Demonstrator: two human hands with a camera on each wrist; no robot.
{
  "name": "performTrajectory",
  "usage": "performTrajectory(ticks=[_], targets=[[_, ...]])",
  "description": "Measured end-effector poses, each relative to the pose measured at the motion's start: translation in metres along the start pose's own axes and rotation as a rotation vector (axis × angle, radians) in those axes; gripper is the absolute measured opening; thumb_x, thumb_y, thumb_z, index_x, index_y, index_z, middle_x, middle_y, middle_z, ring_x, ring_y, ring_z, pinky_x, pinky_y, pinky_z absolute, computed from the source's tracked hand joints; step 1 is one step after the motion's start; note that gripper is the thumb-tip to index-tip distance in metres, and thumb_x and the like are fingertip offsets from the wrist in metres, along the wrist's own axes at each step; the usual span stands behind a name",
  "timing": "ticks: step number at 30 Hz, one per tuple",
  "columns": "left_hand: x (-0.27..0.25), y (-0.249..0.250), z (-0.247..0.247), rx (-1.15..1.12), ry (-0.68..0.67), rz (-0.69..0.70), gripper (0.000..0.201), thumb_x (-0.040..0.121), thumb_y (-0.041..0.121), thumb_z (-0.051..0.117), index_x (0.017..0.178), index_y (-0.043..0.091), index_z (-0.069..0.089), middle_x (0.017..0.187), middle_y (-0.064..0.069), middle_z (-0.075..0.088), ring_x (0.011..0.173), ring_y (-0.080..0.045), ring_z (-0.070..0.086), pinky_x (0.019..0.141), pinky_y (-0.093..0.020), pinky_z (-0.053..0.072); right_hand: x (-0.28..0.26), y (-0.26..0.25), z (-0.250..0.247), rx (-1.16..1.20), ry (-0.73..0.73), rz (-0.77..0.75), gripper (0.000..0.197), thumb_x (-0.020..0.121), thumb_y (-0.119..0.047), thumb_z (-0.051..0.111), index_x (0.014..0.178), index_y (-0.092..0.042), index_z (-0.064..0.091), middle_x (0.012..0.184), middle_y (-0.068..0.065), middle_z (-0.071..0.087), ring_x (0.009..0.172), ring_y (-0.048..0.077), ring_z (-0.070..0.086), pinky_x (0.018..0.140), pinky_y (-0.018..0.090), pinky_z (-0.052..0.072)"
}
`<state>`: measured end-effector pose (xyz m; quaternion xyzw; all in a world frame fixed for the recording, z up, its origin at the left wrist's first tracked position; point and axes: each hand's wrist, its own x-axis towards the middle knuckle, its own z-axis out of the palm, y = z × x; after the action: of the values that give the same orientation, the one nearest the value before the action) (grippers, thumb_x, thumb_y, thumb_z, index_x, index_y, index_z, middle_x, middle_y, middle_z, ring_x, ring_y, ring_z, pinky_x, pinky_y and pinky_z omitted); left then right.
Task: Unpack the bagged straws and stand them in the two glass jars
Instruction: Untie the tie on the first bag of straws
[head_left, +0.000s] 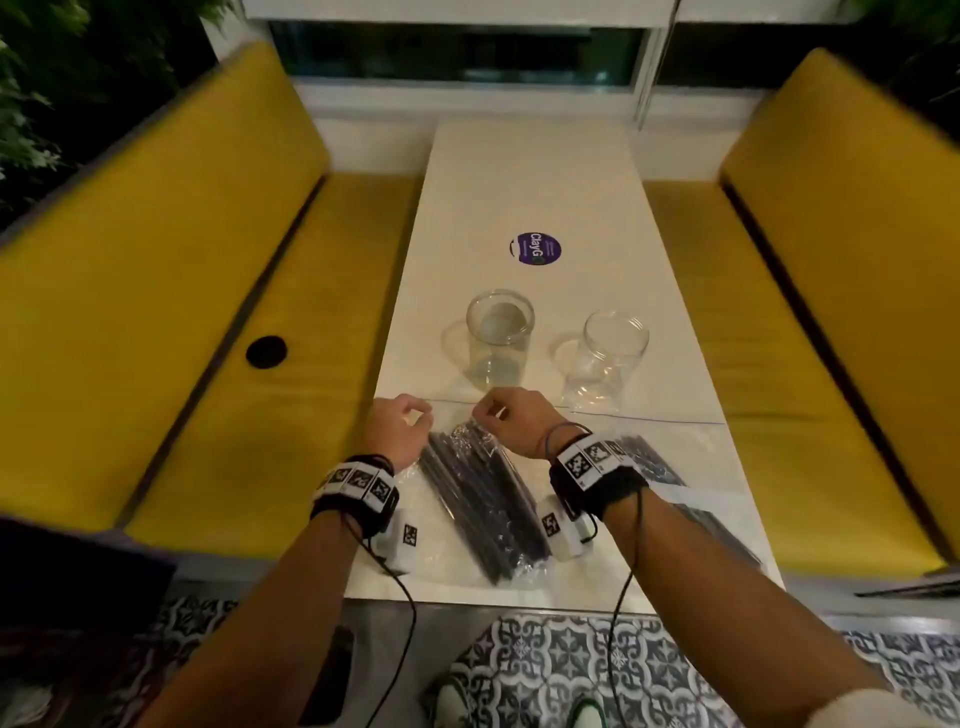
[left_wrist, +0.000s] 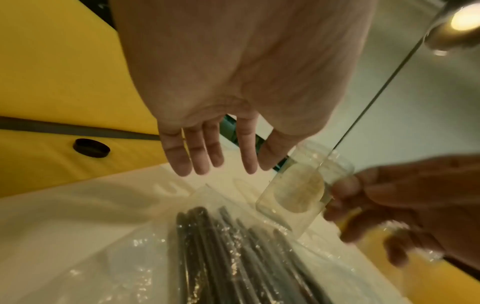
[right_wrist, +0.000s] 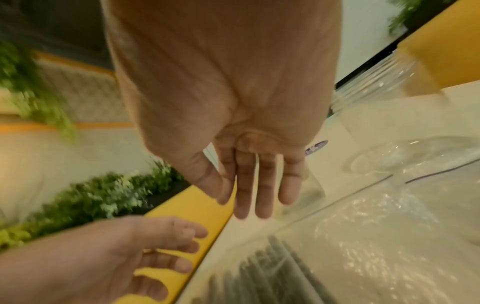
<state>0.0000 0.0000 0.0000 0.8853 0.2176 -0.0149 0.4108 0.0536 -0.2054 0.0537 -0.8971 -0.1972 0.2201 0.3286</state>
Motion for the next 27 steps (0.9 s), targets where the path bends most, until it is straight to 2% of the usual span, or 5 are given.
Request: performTrajectory(ticks=[8, 12, 15, 23, 27], targets=[[0.029, 0.001, 0.019, 0.015, -0.032, -0.152, 0.045, 0.099, 0.019, 0.071, 0.143, 0.015, 0.063, 0.144, -0.015, 0.063, 0.130, -0.034, 0.062, 0.101, -0.036, 0.052, 0.055, -0.001, 0.049, -0.259, -0.110, 0.143, 0.053, 0.095, -0.021, 0.053, 0.148, -0.022, 0.056, 0.148, 0.013, 0.060, 0.136, 0.036, 0.054, 0.115, 0.046, 0.046], [0.029, -0.010, 0.021, -0.101, -0.036, -0.219, 0.056, 0.094, -0.006, 0.065, 0.148, 0.008, 0.053, 0.109, 0.000, 0.067, 0.107, -0.023, 0.064, 0.084, -0.027, 0.050, 0.062, -0.003, 0.061, -0.348, -0.071, 0.109, 0.047, 0.097, -0.013, 0.053, 0.143, -0.019, 0.059, 0.143, 0.014, 0.059, 0.134, 0.037, 0.049, 0.112, 0.048, 0.045], [0.024, -0.018, 0.019, -0.062, -0.066, -0.146, 0.041, 0.096, -0.007, 0.056, 0.131, 0.011, 0.068, 0.095, 0.001, 0.068, 0.094, -0.022, 0.063, 0.068, -0.021, 0.050, 0.066, -0.005, 0.066, -0.346, -0.006, 0.088, 0.050, 0.097, -0.014, 0.057, 0.147, -0.015, 0.052, 0.148, 0.014, 0.049, 0.135, 0.037, 0.048, 0.112, 0.053, 0.046], [0.018, -0.023, 0.003, -0.186, -0.002, -0.103, 0.042, 0.093, -0.012, 0.058, 0.083, 0.024, 0.077, 0.100, -0.004, 0.077, 0.095, -0.029, 0.071, 0.080, -0.031, 0.058, 0.063, -0.023, 0.052, -0.434, 0.024, -0.037, 0.019, 0.099, -0.017, 0.059, 0.108, -0.014, 0.076, 0.115, 0.011, 0.067, 0.110, 0.033, 0.063, 0.095, 0.044, 0.054], [0.019, -0.002, 0.001, -0.235, 0.181, -0.125, 0.020, 0.093, 0.001, 0.072, 0.087, 0.020, 0.078, 0.108, -0.008, 0.073, 0.090, -0.024, 0.067, 0.061, -0.016, 0.044, 0.058, -0.032, 0.038, -0.430, 0.100, -0.110, 0.018, 0.098, -0.025, 0.065, 0.106, -0.013, 0.076, 0.109, 0.012, 0.074, 0.103, 0.032, 0.068, 0.089, 0.040, 0.057]])
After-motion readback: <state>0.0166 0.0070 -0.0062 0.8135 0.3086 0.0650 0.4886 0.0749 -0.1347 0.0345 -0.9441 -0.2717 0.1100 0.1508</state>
